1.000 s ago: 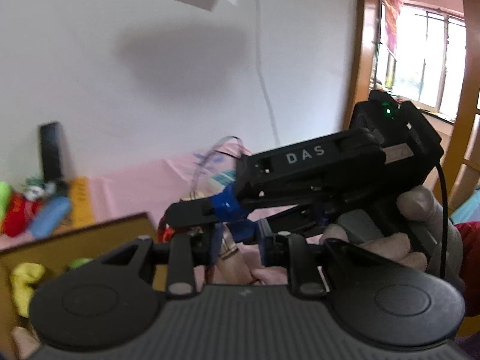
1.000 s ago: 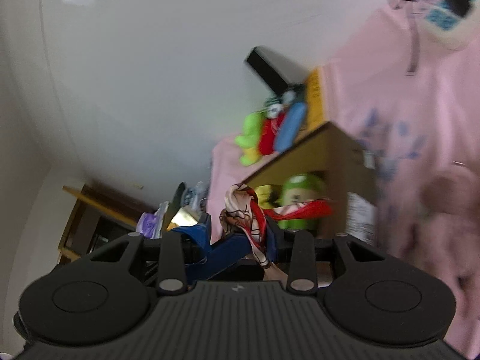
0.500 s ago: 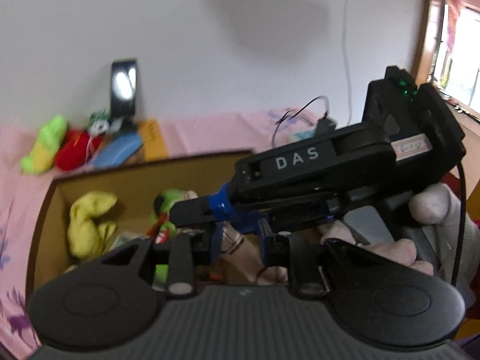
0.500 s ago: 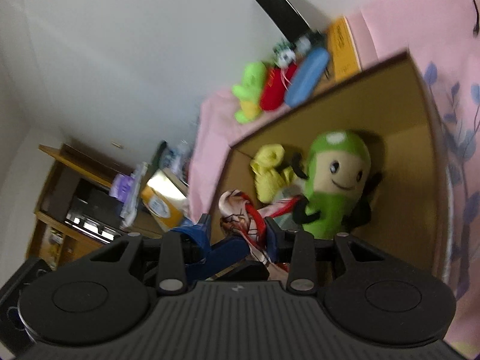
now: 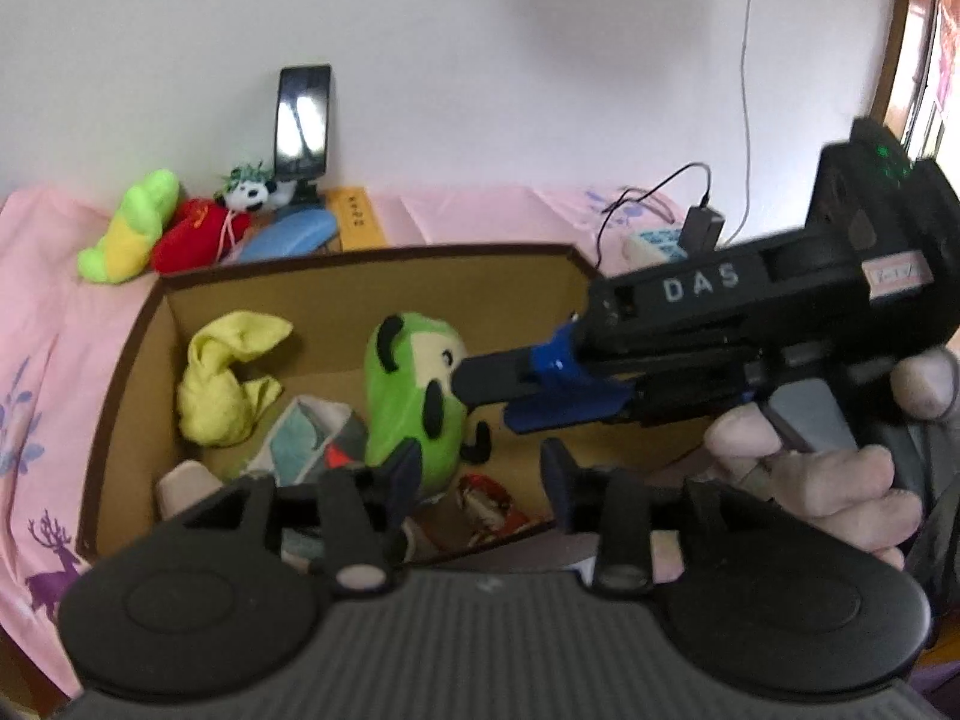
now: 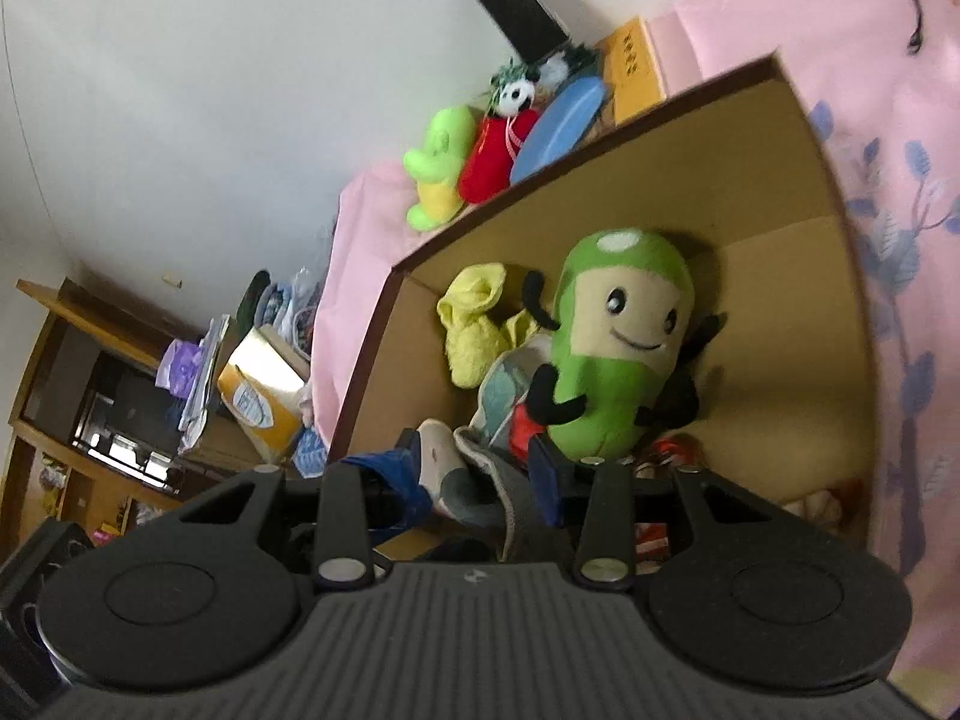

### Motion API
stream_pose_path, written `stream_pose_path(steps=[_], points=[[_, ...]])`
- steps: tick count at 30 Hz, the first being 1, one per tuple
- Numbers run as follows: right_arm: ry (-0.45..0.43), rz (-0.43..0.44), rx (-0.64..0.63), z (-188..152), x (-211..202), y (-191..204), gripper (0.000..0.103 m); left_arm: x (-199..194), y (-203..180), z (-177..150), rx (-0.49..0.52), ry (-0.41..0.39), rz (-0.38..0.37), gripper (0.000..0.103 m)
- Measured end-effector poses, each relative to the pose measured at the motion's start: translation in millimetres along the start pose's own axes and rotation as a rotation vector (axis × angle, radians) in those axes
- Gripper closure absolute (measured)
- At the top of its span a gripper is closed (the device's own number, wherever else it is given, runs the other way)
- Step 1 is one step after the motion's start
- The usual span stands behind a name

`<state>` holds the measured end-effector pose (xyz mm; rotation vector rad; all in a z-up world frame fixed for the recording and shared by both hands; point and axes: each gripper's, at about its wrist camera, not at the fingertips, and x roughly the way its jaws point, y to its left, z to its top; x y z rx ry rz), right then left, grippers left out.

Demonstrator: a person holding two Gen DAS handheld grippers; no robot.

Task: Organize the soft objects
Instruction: 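Carry the scarf into the box and open the right tool, then move both tools back to the white fluffy towel on the bed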

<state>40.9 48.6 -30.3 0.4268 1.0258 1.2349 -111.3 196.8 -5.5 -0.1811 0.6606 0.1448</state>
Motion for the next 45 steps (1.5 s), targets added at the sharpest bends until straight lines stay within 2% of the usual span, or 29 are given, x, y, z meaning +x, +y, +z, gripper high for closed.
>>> stream_pose_path(steps=[6, 14, 23, 26, 31, 34, 38, 45], points=[[-0.091, -0.039, -0.029, -4, -30, -3, 0.079, 0, -22, 12, 0.017, -0.006, -0.061, 0.057], [-0.253, -0.153, -0.023, -11, -92, -31, 0.078, 14, -72, 23, 0.06, 0.021, -0.156, 0.054], [-0.434, -0.382, -0.055, -21, -170, -76, 0.079, 43, -134, 31, 0.077, 0.071, -0.227, 0.051], [-0.441, -0.421, -0.05, -20, -194, -95, 0.079, 55, -157, 34, 0.07, 0.089, -0.24, 0.049], [-0.424, -0.451, 0.035, -17, -228, -135, 0.081, 80, -199, 35, 0.069, 0.109, -0.253, 0.045], [-0.412, -0.474, 0.045, -18, -242, -152, 0.081, 100, -224, 37, 0.071, 0.147, -0.259, 0.043], [-0.371, -0.448, 0.074, -17, -255, -175, 0.079, 128, -250, 36, 0.039, 0.21, -0.283, 0.042], [-0.308, -0.354, 0.132, -5, -260, -208, 0.079, 169, -279, 32, 0.016, 0.265, -0.229, 0.042]])
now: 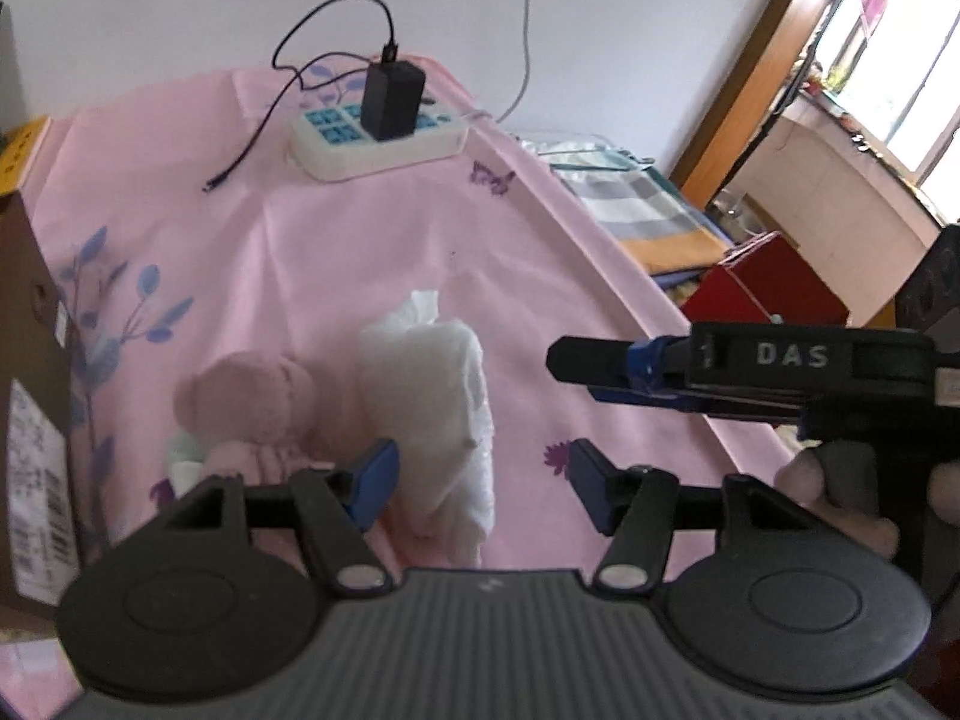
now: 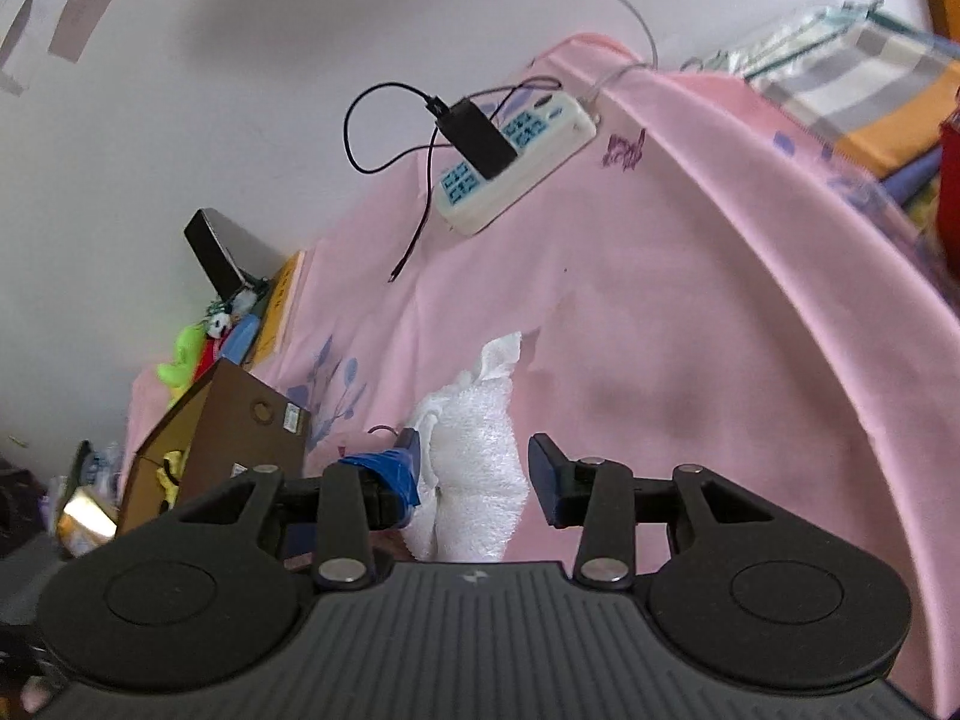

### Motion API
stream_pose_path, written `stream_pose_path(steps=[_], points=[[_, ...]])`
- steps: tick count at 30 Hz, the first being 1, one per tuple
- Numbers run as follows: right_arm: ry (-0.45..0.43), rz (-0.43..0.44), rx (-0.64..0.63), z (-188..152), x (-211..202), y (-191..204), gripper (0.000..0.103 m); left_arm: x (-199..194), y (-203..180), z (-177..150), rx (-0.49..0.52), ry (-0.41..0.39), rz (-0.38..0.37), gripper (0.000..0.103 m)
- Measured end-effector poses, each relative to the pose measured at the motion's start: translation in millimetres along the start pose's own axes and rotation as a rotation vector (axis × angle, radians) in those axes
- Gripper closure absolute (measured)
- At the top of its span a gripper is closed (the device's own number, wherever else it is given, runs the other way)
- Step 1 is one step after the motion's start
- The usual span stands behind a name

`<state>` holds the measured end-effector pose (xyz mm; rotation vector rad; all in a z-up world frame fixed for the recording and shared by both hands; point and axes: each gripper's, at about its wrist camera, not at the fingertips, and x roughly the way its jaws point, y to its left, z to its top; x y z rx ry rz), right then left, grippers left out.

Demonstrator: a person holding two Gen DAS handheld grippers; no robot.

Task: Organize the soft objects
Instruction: 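Move both tools back to the white fluffy towel on the bed, then grasp the white fluffy towel with both tools and lift it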

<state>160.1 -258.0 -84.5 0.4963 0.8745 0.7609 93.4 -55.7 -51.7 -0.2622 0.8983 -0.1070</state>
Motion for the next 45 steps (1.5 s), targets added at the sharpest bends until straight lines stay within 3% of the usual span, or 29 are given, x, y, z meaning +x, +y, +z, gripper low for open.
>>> stream_pose_path(steps=[8, 18, 24, 35, 45], points=[[0.101, 0.092, 0.061, 19, 29, -19, 0.077, 30, 9, 10, -0.095, 0.029, 0.055, 0.042], [0.208, 0.142, 0.134, 30, 69, -30, 0.076, 50, 4, 18, -0.084, 0.035, 0.097, 0.046], [0.263, 0.22, 0.202, 24, 80, -34, 0.076, 50, 9, 18, -0.106, 0.036, 0.081, 0.05], [0.187, 0.197, 0.062, 22, 46, -16, 0.076, 20, -8, 16, -0.039, -0.037, 0.003, 0.051], [0.065, 0.254, -0.048, 14, 23, 42, 0.076, -54, 8, 8, 0.036, -0.189, 0.008, 0.051]])
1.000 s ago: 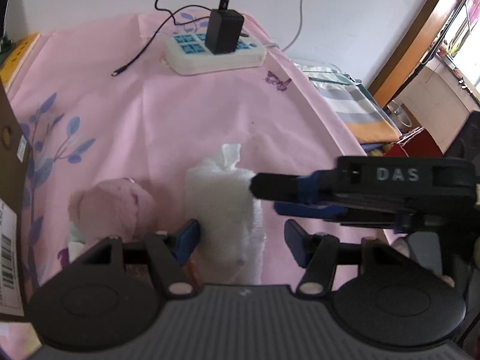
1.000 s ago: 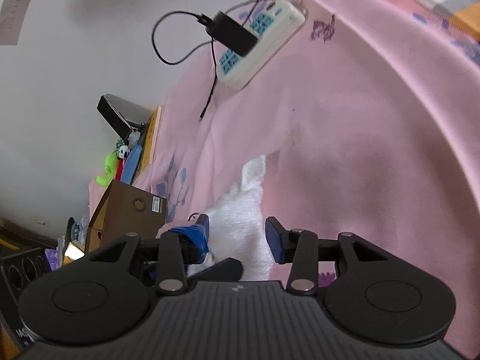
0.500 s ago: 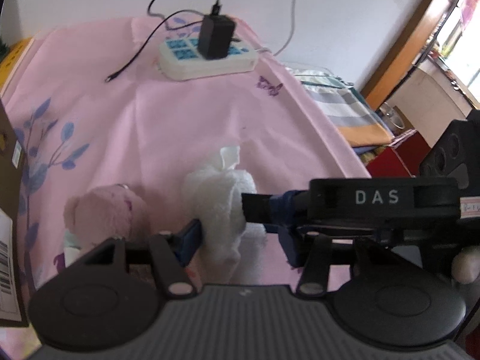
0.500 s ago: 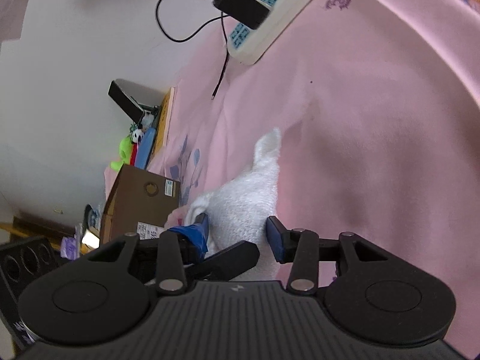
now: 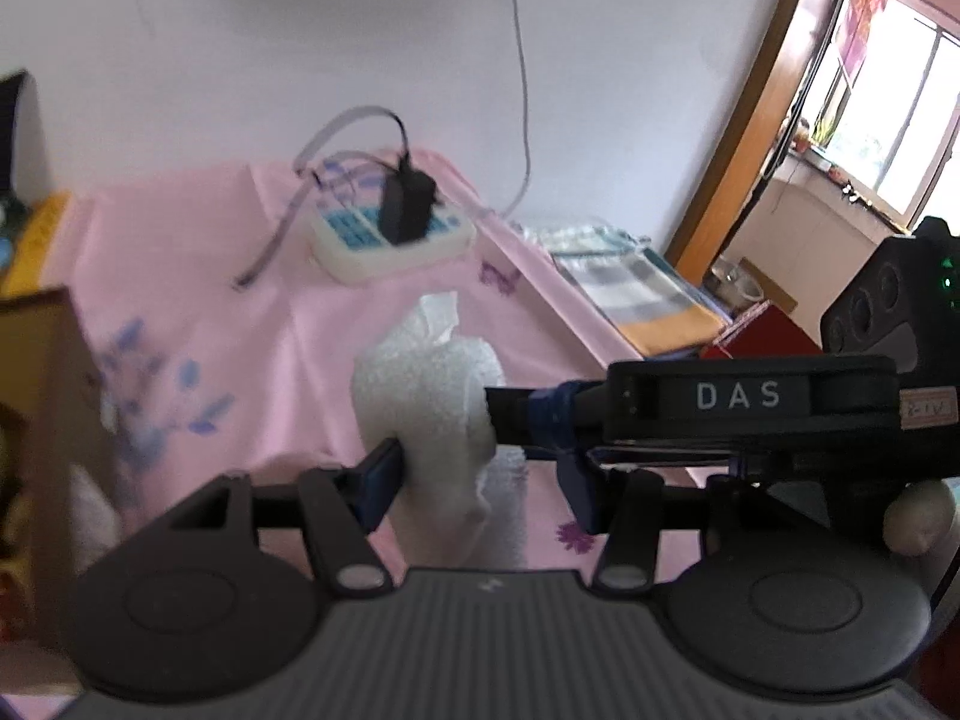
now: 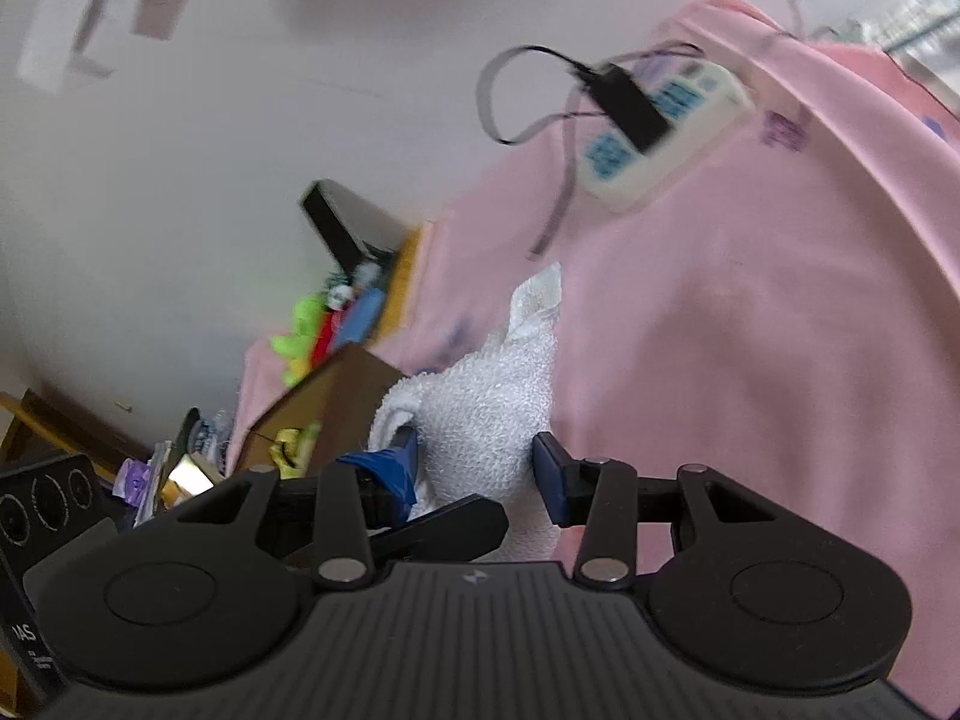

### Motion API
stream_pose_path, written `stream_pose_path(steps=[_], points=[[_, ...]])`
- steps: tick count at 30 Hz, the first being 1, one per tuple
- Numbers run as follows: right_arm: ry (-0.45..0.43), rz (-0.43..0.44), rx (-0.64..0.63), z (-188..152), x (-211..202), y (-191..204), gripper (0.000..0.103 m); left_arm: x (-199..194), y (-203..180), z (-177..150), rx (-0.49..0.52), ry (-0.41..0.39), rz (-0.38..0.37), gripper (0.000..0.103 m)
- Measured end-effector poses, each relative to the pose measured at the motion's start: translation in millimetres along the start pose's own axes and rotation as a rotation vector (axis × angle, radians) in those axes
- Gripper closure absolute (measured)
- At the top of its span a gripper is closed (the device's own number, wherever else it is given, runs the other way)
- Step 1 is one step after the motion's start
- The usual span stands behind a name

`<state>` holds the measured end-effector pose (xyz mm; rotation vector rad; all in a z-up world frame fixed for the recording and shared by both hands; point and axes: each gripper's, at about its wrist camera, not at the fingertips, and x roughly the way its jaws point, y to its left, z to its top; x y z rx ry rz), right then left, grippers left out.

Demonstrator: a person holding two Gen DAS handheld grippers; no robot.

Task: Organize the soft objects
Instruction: 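Carry the white towel into the box and open both tools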

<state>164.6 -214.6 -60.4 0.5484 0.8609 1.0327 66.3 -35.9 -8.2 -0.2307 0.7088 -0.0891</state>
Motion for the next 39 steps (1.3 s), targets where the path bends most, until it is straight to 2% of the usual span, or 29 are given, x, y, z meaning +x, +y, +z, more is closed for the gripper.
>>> stream_pose_path(steps=[10, 18, 26, 30, 34, 35, 39], points=[[-0.008, 0.103, -0.083, -22, 49, 89, 0.076, -89, 71, -11, -0.009, -0.111, 0.061, 0.051], [-0.001, 0.105, -0.179, -40, 102, 150, 0.076, -128, 136, -23, -0.05, -0.137, 0.088, 0.051], [0.019, 0.04, -0.246, -54, 144, 179, 0.077, -124, 195, -29, -0.123, -0.106, 0.083, 0.051], [0.022, -0.018, -0.266, -58, 165, 182, 0.077, -106, 217, -34, -0.146, -0.059, 0.097, 0.051], [0.007, -0.06, -0.234, -61, 171, 178, 0.076, -99, 222, -43, -0.151, -0.027, 0.104, 0.047], [0.011, -0.06, -0.226, -62, 171, 177, 0.076, -99, 222, -45, -0.147, -0.026, 0.108, 0.042], [0.006, -0.064, -0.229, -65, 167, 178, 0.077, -104, 222, -49, -0.139, -0.025, 0.114, 0.041]])
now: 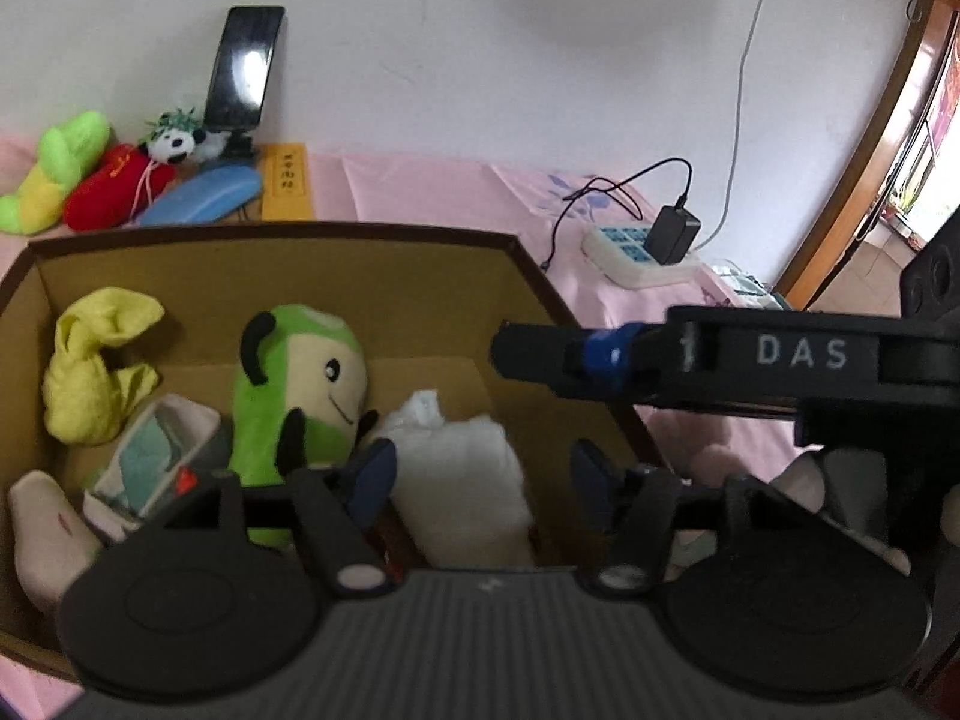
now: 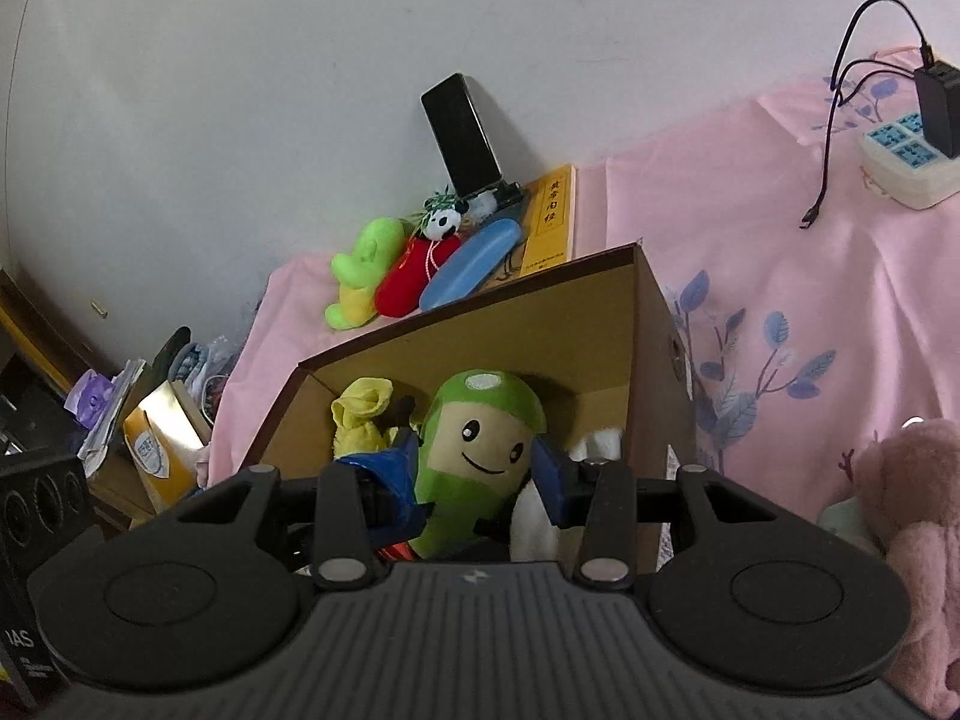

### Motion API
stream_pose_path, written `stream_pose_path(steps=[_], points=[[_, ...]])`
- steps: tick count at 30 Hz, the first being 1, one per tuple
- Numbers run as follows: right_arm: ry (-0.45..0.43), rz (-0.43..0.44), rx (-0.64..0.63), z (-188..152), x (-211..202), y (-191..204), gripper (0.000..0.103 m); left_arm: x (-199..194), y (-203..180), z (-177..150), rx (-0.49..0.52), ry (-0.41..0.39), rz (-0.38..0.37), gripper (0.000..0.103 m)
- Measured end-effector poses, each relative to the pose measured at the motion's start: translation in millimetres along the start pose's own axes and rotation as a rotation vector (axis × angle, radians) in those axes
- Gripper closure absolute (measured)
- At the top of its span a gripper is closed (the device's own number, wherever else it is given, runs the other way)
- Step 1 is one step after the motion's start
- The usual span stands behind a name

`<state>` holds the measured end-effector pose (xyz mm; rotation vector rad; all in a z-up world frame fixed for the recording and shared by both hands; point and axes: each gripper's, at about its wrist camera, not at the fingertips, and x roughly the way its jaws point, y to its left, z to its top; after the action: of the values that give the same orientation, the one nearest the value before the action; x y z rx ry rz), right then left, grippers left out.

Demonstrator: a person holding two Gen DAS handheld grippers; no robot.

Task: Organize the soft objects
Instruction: 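Carry the white towel into the box and open both tools, then move both tools back to the pink teddy bear on the bed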

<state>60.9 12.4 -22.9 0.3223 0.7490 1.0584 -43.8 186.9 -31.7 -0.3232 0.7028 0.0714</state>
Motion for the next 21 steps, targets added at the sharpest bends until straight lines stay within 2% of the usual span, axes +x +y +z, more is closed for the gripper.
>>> stream_pose_path(steps=[9, 16, 21], points=[[-0.027, -0.012, 0.009, -4, -37, -10, 0.076, -19, -8, 2, -0.026, -0.002, 0.039, 0.04], [-0.033, -0.013, 0.048, -9, -70, -33, 0.076, -29, -37, 5, -0.01, -0.003, 0.068, 0.039], [-0.028, -0.018, 0.07, -11, -86, -49, 0.076, -21, -62, 9, -0.014, 0.037, 0.123, 0.038]])
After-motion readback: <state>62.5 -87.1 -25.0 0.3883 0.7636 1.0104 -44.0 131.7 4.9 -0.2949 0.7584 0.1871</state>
